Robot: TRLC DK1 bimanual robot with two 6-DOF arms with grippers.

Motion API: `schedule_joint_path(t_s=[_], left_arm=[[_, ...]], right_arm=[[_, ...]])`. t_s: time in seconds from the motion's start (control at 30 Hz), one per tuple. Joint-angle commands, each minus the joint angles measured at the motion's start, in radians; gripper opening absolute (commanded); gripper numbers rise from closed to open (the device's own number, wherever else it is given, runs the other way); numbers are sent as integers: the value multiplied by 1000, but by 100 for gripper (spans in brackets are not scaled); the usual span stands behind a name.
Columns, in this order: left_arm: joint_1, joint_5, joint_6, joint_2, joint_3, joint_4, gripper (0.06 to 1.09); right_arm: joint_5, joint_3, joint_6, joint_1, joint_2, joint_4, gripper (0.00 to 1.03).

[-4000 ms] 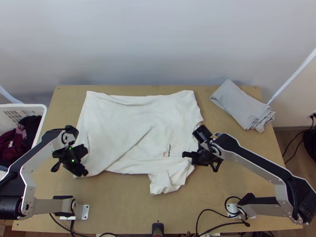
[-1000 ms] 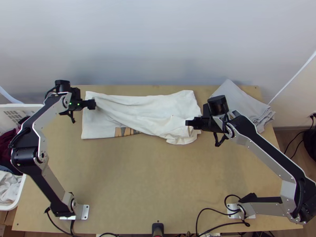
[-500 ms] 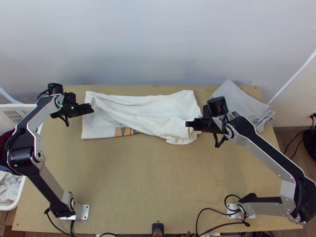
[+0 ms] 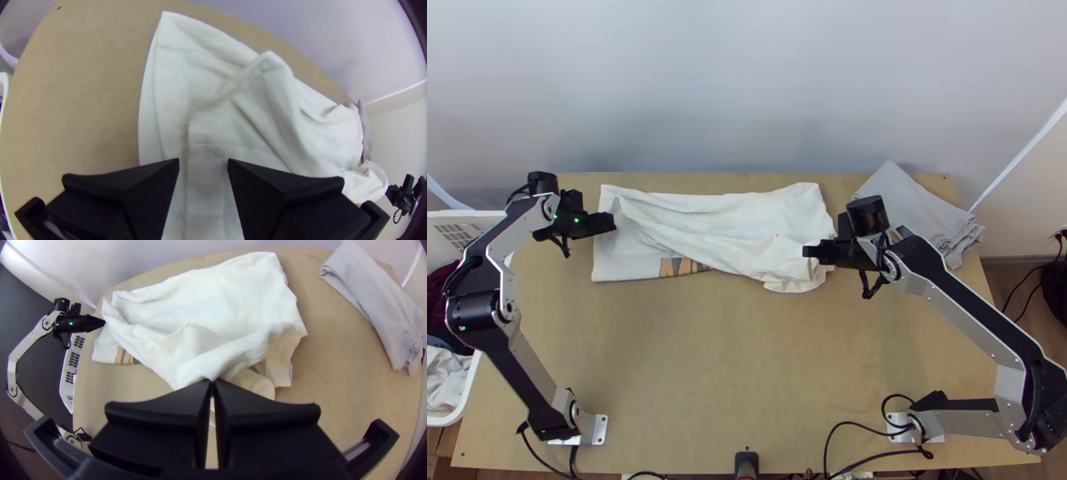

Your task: Fold the t-shirt

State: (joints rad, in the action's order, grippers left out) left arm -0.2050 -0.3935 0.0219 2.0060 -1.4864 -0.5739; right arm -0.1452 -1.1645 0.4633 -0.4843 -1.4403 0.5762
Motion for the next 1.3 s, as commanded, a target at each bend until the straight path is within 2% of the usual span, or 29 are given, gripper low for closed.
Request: schedule_joint_path(t_s=[0.0,0.37,0.5,0.73,0.77,0.83,0.87,1.1,1.27], left_arm=[[-5,-13,-5,31,-34,9,62],[6,-13,-17,65,-84,8,62],[12,-13,-23,71,-87,8,50],[16,-13,-11,74,-80,3,49],[16,-13,-11,73,-77,3,42],[16,-13,-11,57,-57,36,17],[16,-13,-11,48,-46,54,9],[-4,-15,-17,2,-37,48,10],[-37,-15,-76,-107,-57,46,10]], right_arm=[[9,25,11,-11,-8,-10,3],[9,25,9,-11,-15,-15,3],[9,22,9,-10,-17,-16,3],[9,17,3,3,-17,-16,3],[9,17,3,3,-17,-18,3],[9,16,1,4,-17,-18,3],[9,14,1,6,-15,-16,3],[9,-9,-3,46,-2,-18,3],[9,-49,-3,99,15,-3,3]])
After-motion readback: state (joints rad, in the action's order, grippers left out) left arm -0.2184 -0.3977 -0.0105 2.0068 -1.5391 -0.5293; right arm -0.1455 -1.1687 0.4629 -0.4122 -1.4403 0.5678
